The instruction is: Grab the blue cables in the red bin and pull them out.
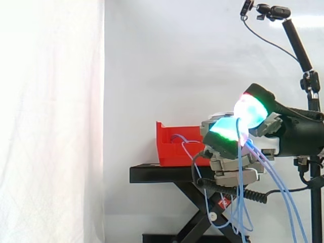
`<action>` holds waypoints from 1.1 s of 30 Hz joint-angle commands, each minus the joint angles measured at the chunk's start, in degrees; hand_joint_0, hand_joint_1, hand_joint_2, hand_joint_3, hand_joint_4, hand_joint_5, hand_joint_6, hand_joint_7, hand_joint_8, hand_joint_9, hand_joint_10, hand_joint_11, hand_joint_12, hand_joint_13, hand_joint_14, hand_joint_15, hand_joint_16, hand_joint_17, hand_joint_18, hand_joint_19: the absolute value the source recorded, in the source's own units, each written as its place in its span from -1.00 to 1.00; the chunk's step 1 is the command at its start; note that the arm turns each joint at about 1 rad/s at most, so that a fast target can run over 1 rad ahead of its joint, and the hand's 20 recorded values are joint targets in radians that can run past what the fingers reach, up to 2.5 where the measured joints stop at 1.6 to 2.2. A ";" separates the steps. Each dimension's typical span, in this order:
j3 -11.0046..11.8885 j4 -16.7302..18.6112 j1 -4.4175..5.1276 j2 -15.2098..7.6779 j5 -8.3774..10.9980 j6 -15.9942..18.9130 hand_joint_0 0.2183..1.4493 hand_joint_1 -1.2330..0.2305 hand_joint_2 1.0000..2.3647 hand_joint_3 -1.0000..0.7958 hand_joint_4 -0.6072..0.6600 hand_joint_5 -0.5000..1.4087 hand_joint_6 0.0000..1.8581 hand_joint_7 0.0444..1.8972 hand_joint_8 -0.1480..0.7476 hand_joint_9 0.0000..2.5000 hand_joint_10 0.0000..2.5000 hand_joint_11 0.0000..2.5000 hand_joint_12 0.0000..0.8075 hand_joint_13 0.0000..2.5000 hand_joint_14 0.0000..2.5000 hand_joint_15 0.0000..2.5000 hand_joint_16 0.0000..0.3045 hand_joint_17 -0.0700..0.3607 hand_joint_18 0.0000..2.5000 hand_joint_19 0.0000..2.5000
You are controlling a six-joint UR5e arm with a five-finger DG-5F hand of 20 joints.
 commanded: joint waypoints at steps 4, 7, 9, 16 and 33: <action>0.01 -1.10 -0.18 -0.01 -0.02 -1.61 0.12 -0.59 -1.00 -1.00 -0.06 0.68 -0.99 -0.03 -0.32 0.07 -1.00 0.40 -0.30 -0.20 0.39 0.06 -0.76 -0.29 -0.13 0.25; 0.01 -1.72 -0.10 -0.01 -0.02 -2.14 0.12 -0.59 -1.00 -1.00 -0.06 0.68 -0.99 -0.03 -0.32 0.07 -1.00 0.41 -0.29 -0.20 0.39 0.07 -0.75 -0.28 -0.13 0.25; 0.01 -1.63 -0.18 -0.01 -0.02 -2.14 0.12 -0.59 -1.00 -1.00 -0.06 0.68 -0.99 -0.03 -0.34 0.07 -1.00 0.40 -0.29 -0.20 0.39 0.06 -0.75 -0.28 -0.13 0.25; -0.07 -1.72 -0.18 -0.01 0.15 -2.14 0.12 -0.59 -1.00 -1.00 -0.06 0.68 -0.99 -0.02 -0.35 0.07 -1.00 0.40 -0.30 -0.20 0.39 0.07 -0.76 -0.29 -0.13 0.25; 0.01 -1.63 -0.10 0.08 0.15 -2.14 0.13 -0.59 -1.00 -1.00 -0.08 0.68 -0.99 -0.02 -0.34 0.06 -1.00 0.50 -0.31 -0.19 0.37 0.09 -0.75 -0.28 -0.12 0.25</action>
